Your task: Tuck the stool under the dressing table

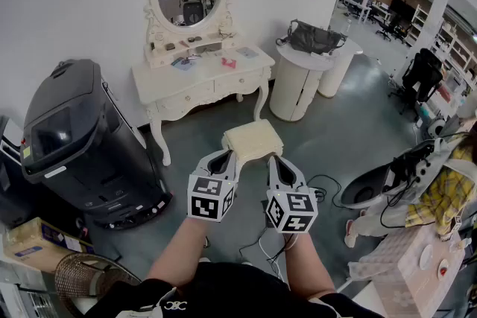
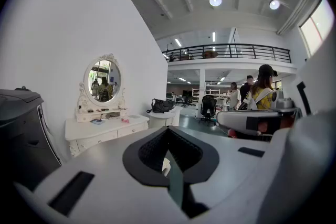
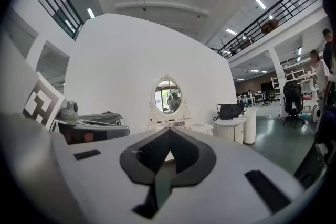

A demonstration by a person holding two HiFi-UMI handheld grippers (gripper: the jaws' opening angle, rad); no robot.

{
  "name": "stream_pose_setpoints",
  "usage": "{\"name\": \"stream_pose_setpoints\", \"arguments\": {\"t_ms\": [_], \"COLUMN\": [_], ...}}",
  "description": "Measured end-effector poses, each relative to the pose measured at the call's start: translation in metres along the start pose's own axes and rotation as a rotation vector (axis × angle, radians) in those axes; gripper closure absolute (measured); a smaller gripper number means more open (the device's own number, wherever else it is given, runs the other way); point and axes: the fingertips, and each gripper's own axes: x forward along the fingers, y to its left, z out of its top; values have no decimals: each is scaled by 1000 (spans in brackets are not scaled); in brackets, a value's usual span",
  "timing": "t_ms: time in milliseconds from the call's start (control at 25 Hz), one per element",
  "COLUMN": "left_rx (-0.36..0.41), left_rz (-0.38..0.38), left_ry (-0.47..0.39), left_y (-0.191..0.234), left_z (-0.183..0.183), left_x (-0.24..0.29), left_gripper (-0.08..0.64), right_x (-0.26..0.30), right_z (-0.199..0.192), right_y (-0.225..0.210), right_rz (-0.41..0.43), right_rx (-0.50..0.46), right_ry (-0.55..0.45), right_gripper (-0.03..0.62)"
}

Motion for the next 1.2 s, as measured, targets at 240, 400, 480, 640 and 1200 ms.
{"name": "stream_pose_setpoints", "arguments": {"t_ms": [240, 400, 480, 640, 1200], "left_rx": [-9, -18, -25, -42, -26], "left_rz": [11, 18, 22, 23, 51], "left_ry": [2, 13, 14, 23, 47], "left_y": [-1, 0, 0, 0, -32], "left_z": [-3, -9, -10, -16, -19], "left_x": [-5, -9, -10, -10, 18], "left_gripper": [560, 560, 560, 560, 560], "right_x": [-1, -4, -5, -6, -15], "right_z": [-4, -9, -10, -17, -28], "right_y": [6, 11, 10, 5, -46], "right_rz": [23, 32, 31, 21, 51], "right_rx": [-5, 6, 31, 42, 104], "right_ry": [13, 17, 14, 29, 69], "right_gripper": [589, 591, 589, 589, 589]}}
